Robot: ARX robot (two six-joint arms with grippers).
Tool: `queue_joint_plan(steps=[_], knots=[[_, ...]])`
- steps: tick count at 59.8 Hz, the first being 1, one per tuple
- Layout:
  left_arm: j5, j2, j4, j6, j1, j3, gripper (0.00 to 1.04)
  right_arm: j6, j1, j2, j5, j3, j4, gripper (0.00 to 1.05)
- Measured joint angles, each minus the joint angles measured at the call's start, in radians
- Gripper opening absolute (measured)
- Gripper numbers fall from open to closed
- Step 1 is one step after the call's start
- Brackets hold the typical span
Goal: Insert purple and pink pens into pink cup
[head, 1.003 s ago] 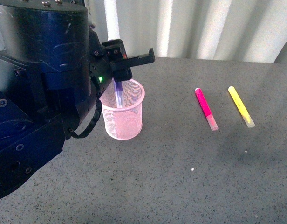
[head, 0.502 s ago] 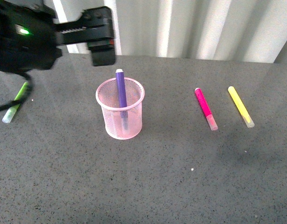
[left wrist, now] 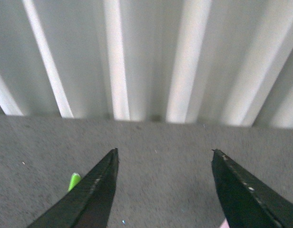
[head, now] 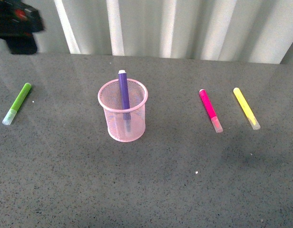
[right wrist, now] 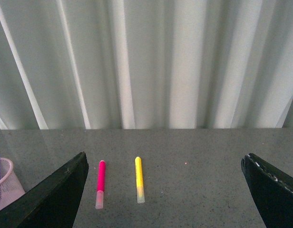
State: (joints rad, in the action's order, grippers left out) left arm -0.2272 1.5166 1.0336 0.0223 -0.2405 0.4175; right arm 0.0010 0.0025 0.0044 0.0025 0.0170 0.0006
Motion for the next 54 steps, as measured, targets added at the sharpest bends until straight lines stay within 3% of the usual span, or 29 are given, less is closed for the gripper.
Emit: queue_joint_plan(steps=[20, 39, 43, 54], knots=[[0.092, -0.202, 0.079, -0.01, 0.095, -0.238, 0.03, 0.0, 0.0, 0.0, 0.0, 0.0, 0.0, 0.98], [0.148, -0.466, -0.073, -0.015, 0.155, -0.344, 0.04, 0.0, 0.0, 0.0, 0.0, 0.0, 0.0, 0.98], [0.211, -0.527, -0.117, -0.015, 0.201, -0.359, 0.04, 0.0, 0.0, 0.0, -0.001, 0.0, 0.0, 0.98], [0.223, -0.676, -0.235, -0.015, 0.238, -0.388, 0.04, 0.0, 0.0, 0.0, -0.001, 0.0, 0.0, 0.98]])
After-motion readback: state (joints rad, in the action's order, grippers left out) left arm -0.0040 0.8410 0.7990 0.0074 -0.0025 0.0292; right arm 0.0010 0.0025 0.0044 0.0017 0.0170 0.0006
